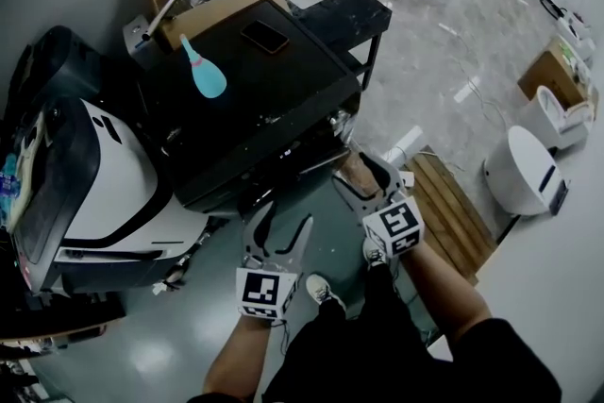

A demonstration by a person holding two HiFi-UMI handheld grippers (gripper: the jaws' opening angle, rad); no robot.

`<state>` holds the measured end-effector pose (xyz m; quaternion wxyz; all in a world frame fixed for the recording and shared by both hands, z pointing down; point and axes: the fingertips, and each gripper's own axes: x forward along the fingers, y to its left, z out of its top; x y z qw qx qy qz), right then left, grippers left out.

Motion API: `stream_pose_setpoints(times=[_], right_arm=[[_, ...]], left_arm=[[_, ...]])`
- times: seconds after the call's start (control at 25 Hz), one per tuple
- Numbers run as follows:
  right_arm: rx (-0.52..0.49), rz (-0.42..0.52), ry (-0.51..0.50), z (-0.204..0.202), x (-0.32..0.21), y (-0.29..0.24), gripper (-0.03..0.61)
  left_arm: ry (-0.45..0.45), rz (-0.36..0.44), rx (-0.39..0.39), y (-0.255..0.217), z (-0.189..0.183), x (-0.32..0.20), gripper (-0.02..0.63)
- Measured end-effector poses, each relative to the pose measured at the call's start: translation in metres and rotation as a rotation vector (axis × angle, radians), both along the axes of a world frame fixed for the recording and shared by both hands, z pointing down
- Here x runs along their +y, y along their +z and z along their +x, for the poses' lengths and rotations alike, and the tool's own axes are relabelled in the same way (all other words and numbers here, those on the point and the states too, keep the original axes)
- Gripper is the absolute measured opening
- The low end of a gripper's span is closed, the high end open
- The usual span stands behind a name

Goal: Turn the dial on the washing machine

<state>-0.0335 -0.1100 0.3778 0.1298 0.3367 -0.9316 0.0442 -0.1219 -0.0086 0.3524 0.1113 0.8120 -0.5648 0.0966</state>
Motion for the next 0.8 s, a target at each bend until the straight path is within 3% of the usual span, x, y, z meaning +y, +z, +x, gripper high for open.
stream_pose_setpoints(times=[0.8], right_arm=[[0.063,-0.048,-0.113,0.013,-0.101,0.088,0.279]], left_arm=[[-0.134,-0.090,0.005,0.054,0.054,-0.056,0.253]])
